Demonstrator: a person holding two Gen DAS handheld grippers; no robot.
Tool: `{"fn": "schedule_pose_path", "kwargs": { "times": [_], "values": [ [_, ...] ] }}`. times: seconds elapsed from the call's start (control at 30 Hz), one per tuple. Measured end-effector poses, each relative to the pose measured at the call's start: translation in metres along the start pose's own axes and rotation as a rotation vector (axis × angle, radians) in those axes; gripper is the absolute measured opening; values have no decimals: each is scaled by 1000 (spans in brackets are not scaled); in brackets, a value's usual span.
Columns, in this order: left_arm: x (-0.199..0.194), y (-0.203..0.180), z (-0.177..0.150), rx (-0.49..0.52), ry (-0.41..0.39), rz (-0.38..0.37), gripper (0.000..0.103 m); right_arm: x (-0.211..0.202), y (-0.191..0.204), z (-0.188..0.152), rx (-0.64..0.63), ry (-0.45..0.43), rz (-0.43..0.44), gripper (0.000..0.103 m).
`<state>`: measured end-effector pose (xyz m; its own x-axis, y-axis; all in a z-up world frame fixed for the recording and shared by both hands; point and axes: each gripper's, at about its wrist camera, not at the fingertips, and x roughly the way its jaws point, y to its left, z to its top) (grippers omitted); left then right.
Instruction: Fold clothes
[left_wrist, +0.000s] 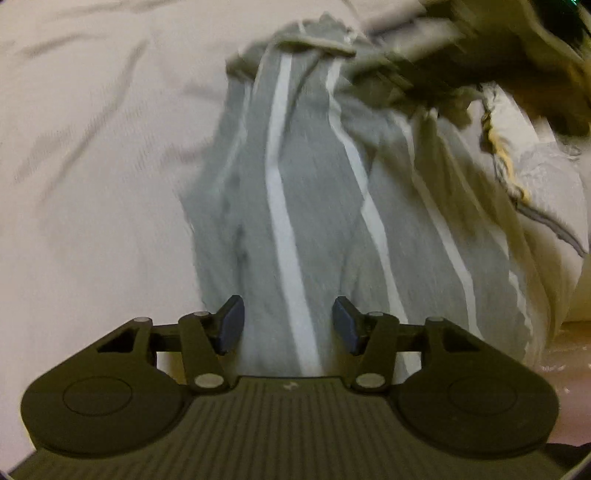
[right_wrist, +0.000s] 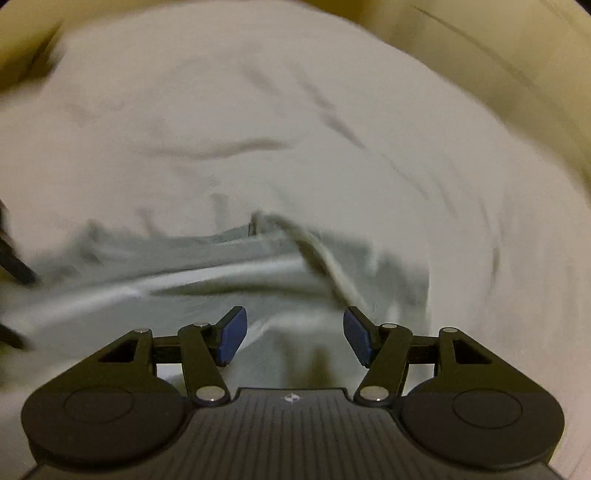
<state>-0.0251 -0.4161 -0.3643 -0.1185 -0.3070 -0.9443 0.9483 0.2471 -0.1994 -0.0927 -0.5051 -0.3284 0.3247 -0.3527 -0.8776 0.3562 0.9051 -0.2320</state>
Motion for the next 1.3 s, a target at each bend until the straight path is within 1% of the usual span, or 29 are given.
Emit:
{"fn": "schedule_pose_path", "kwargs": {
  "times": [0.03, 0.07, 0.1, 0.13, 0.17, 0.2, 0.23, 0.3, 0.33, 0.4, 0.47, 0.57, 0.6, 0.67, 0.7, 0.73, 0.77, 0.8, 0.87, 0.93, 0.97, 1.0, 1.07, 1.1, 1.13, 1.2, 1.23, 1.27, 1.3],
  "values": [
    [1, -2, -3, -13, -12, -3, 39, 11, -1, 5, -69, 22, -5, 61],
    [2, -4, -5, -23, -26, -6, 15, 22, -2, 11, -139, 44, -10, 61],
    [2, -5, -5, -32, -35, -15, 4, 33, -3, 16, -208, 66, -15, 61],
    [2, -5, -5, -40, -43, -26, 0, 44, -4, 22, -277, 87, -20, 53],
    [-1, -6, -5, -35, -59, -27, 0, 55, -4, 27, -346, 109, -25, 33],
    [-7, -7, -6, -21, -79, -36, 0, 66, -5, 33, -416, 131, -30, 20],
    [-13, -9, -6, -5, -98, -47, 0, 65, -7, 35, -430, 136, -29, 0],
    [-28, -10, -8, 22, -139, -78, 0, 50, -12, 36, -403, 123, -23, 0],
    [-38, -11, -8, 38, -160, -110, 0, 37, -14, 35, -375, 110, -23, 0],
    [-59, -15, -10, 84, -203, -189, 0, 4, -19, 29, -314, 78, -36, 0],
    [-77, -24, -10, 162, -226, -278, 0, -39, -21, 13, -247, 61, -53, 0],
    [-94, -56, -17, 324, -218, -336, 0, -96, -16, -27, -145, 119, -105, 0],
    [-96, -67, -21, 376, -206, -354, 0, -110, -12, -43, -113, 155, -123, 0],
    [-97, -87, -35, 449, -163, -387, 4, -125, -5, -85, -58, 271, -186, 0],
    [-95, -93, -41, 462, -135, -402, 6, -129, -1, -107, -43, 340, -217, 5],
    [-94, -94, -46, 450, -124, -397, 15, -131, 1, -119, -38, 376, -246, 19],
    [-93, -93, -51, 432, -118, -386, 27, -134, 2, -128, -35, 398, -273, 26],
    [-94, -88, -55, 406, -126, -352, 31, -137, 3, -136, -31, 419, -300, 26],
    [-91, -68, -59, 321, -137, -268, 35, -143, 0, -133, 6, 385, -323, 28],
    [-79, -43, -61, 213, -112, -123, 38, -143, -6, -122, 37, 323, -316, 29],
    [-71, -28, -62, 153, -89, -38, 38, -138, -10, -111, 44, 284, -297, 30],
    [-66, -12, -62, 100, -72, 16, 38, -130, -12, -99, 36, 245, -265, 31],
    [-56, 19, -60, -16, -46, 84, 38, -111, -16, -75, -2, 169, -197, 33],
    [-50, 31, -59, -73, -31, 92, 38, -99, -19, -62, -30, 135, -166, 33],
    [-46, 42, -57, -123, -26, 80, 38, -87, -22, -50, -58, 101, -135, 34],
    [-37, 54, -55, -196, -21, 52, 38, -60, -27, -24, -137, 48, -96, 40],
    [-33, 58, -54, -221, -17, 41, 38, -44, -30, -12, -178, 23, -74, 51],
    [-29, 59, -53, -240, -19, 32, 38, -28, -34, -1, -216, 11, -57, 65],
    [-27, 59, -50, -251, -24, 18, 38, -11, -37, 10, -251, 5, -41, 67]
  ]
}}
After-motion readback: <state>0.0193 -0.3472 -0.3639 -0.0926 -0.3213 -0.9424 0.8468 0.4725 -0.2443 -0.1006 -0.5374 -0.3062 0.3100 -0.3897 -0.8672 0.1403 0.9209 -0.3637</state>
